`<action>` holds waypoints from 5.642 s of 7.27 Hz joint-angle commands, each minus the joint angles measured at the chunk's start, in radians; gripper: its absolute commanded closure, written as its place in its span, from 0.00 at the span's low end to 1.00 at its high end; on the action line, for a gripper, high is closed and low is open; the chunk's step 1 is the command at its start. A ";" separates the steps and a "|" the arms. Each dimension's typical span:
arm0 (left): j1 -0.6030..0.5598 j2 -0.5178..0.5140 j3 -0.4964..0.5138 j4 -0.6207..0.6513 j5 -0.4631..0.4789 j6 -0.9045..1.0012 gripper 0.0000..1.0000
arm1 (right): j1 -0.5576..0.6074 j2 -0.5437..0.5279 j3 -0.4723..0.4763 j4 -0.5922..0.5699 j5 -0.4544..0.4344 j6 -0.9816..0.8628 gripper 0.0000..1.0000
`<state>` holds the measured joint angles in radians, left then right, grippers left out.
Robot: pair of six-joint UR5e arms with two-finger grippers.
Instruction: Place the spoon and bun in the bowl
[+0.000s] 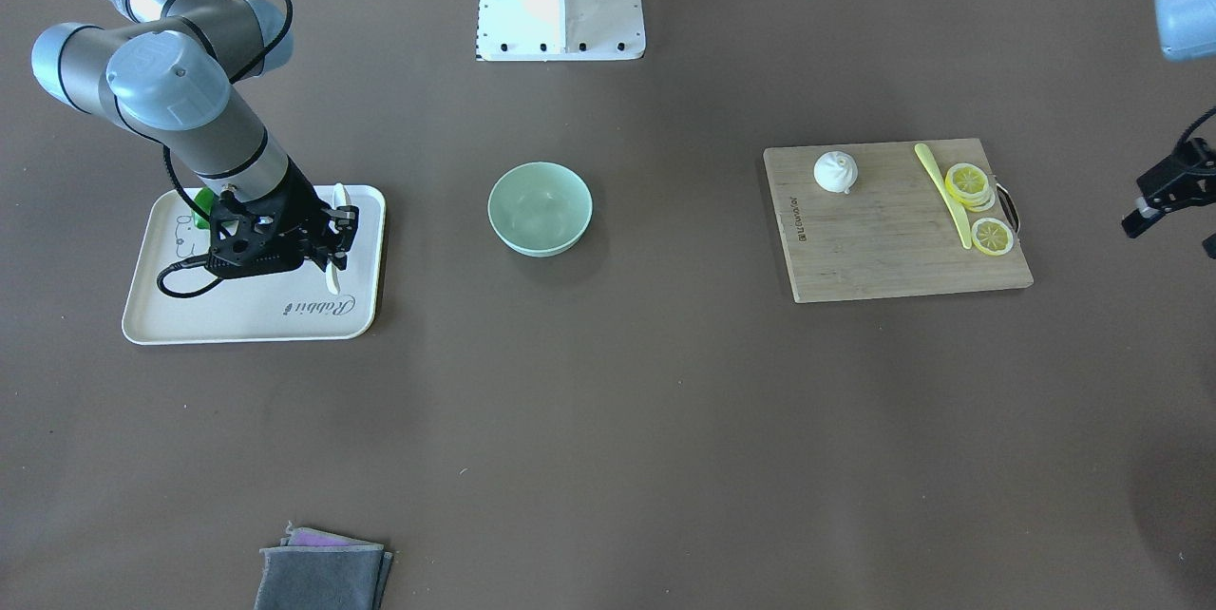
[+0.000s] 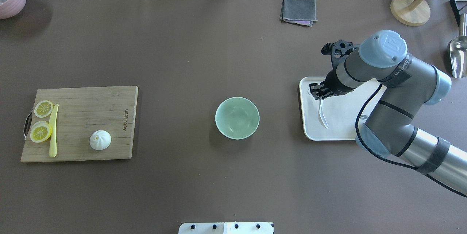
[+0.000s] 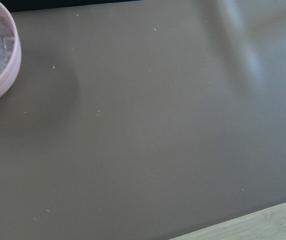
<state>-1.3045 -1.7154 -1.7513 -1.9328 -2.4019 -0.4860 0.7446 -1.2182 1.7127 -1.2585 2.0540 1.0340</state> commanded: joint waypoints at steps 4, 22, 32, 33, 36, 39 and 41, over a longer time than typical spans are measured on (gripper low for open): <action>0.416 0.109 -0.145 -0.137 0.301 -0.374 0.02 | -0.024 0.201 0.012 -0.171 0.002 0.125 1.00; 0.601 -0.117 -0.211 0.008 0.313 -0.568 1.00 | -0.180 0.340 -0.071 -0.177 -0.121 0.198 1.00; 0.758 -0.531 -0.040 0.126 0.461 -0.851 1.00 | -0.004 0.174 0.085 -0.208 0.046 0.050 0.00; 0.763 -0.593 0.039 0.118 0.480 -0.852 1.00 | 0.024 0.126 0.116 -0.206 0.049 -0.009 0.00; 0.761 -0.622 0.178 -0.002 0.564 -0.845 1.00 | 0.094 0.043 0.137 -0.211 0.078 -0.096 0.00; 0.795 -0.653 0.219 -0.015 0.564 -0.913 1.00 | 0.108 0.016 0.145 -0.213 0.083 -0.203 0.00; 0.797 -0.684 0.262 -0.020 0.637 -0.918 0.03 | 0.119 0.013 0.147 -0.202 0.083 -0.210 0.00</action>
<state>-0.5118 -2.3855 -1.5134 -1.9484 -1.8199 -1.3959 0.8548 -1.2024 1.8580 -1.4673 2.1365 0.8301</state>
